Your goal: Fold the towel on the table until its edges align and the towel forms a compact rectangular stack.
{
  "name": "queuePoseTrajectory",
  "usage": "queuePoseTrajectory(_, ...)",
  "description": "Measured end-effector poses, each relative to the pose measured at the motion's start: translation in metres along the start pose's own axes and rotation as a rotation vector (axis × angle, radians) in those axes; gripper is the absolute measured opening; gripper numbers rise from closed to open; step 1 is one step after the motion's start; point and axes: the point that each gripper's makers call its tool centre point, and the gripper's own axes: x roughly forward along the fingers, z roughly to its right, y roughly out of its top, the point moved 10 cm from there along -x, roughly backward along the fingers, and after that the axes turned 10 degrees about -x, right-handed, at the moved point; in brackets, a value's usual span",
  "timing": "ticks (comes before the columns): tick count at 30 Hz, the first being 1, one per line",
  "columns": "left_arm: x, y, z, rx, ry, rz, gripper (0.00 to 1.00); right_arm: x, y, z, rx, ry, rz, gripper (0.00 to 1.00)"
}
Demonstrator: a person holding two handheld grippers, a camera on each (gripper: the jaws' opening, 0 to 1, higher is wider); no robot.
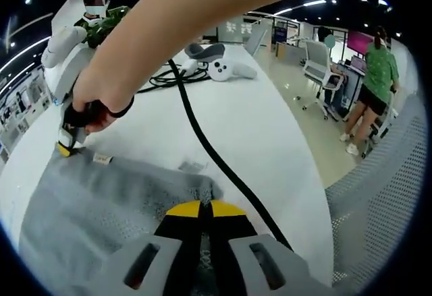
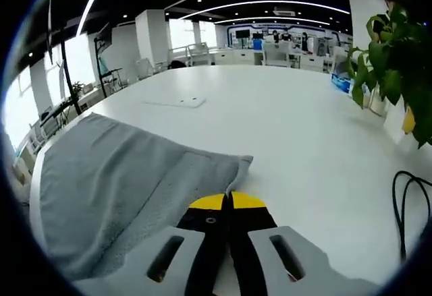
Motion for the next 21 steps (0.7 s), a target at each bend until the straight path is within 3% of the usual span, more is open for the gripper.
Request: queuePoseTrajectory(21,-0.043,0.021,0.004,-0.046,0.039,0.113,0.02,-0.031,0.044,-0.027,0.081,0.065,0.106,0.0)
